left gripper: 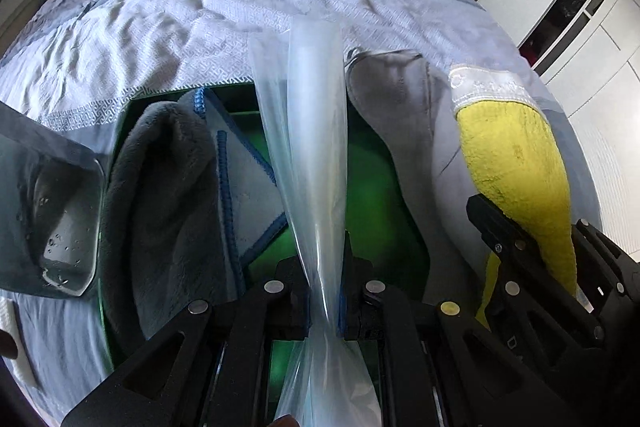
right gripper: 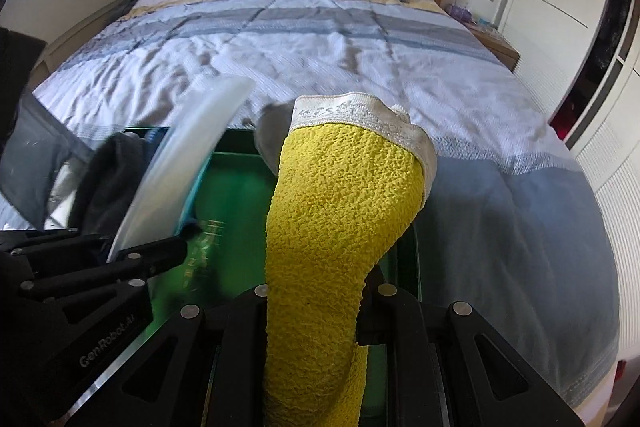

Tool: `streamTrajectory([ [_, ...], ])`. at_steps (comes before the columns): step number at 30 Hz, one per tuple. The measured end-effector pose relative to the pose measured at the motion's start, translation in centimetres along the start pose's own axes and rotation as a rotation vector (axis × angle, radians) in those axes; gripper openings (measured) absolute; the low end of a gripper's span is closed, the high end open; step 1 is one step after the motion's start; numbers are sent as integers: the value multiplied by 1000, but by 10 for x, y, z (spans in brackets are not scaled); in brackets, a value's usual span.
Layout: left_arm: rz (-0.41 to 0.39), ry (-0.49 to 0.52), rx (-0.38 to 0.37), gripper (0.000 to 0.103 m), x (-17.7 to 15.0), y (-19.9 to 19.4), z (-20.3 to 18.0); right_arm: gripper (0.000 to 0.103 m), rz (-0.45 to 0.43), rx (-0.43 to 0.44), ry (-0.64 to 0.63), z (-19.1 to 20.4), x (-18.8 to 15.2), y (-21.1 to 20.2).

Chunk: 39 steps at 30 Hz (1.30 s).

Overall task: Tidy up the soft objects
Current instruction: 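Lower the clear strip and yellow towel into the tray with both tools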

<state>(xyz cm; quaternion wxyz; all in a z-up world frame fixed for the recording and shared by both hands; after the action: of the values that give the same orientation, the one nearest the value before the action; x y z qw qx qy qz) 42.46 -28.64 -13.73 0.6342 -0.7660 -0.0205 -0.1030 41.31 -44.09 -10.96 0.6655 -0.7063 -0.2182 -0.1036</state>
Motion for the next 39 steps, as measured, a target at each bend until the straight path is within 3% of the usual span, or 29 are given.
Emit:
streamTrajectory([
  [15, -9, -4, 33, 9, 4, 16, -1, 17, 18, -29, -17, 8, 12, 45],
  [39, -39, 37, 87, 9, 5, 21, -2, 19, 38, -38, -62, 6, 16, 58],
])
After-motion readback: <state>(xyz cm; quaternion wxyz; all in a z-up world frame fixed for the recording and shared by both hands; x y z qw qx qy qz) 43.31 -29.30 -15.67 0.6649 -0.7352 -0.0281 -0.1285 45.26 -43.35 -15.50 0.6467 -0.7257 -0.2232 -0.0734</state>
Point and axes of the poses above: each gripper's, at about its wrist camera, not at the fingertips, and y roughly the way its jaws point, z to its left, x to its top, the point moved 2 cm from there along y, roughly the way its jaws point, and after that the axes turned 12 degrees about z, right-handed, at the moved point
